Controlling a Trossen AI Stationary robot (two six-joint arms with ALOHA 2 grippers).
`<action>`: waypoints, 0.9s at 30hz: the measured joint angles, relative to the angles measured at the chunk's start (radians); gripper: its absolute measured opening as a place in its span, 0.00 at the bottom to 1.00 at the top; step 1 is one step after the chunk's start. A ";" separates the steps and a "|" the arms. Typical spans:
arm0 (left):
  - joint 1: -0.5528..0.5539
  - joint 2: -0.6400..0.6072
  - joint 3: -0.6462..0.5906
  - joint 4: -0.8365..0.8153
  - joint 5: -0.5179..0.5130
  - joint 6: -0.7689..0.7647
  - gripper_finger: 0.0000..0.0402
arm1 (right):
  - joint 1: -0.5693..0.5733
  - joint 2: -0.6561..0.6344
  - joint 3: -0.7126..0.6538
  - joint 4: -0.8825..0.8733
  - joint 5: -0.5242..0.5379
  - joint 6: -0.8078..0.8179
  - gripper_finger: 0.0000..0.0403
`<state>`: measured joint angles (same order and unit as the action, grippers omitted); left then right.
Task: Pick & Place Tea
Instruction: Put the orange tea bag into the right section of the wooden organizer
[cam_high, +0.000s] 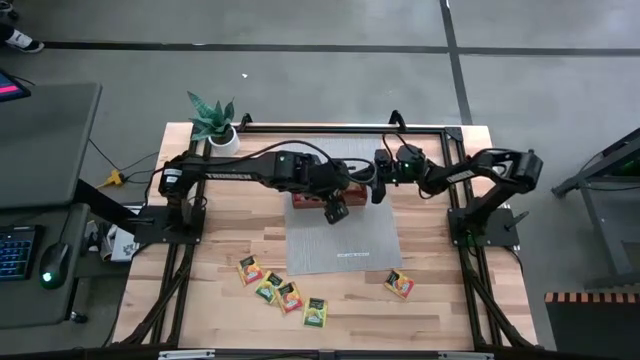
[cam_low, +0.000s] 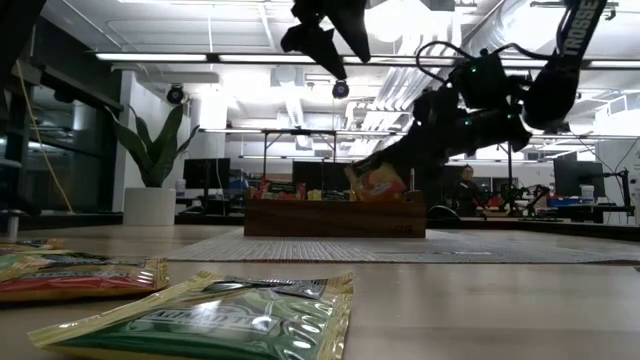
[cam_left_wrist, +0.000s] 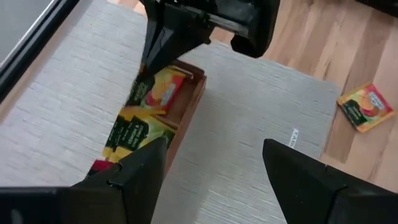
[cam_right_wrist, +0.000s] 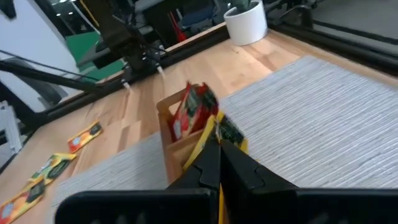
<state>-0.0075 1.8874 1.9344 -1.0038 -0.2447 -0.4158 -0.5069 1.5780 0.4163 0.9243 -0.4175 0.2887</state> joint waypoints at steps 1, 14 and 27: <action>-0.002 0.000 -0.001 -0.005 -0.001 -0.006 0.66 | -0.005 0.006 0.005 0.001 0.000 -0.002 0.00; -0.013 0.000 -0.001 -0.002 -0.029 -0.034 0.66 | -0.006 0.013 0.008 -0.113 0.025 -0.073 0.00; -0.013 0.000 -0.001 -0.011 -0.031 -0.039 0.66 | -0.011 0.013 0.008 -0.112 0.083 -0.105 0.04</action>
<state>-0.0200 1.8874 1.9331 -1.0146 -0.2752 -0.4548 -0.5179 1.5913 0.4248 0.8124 -0.3344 0.1840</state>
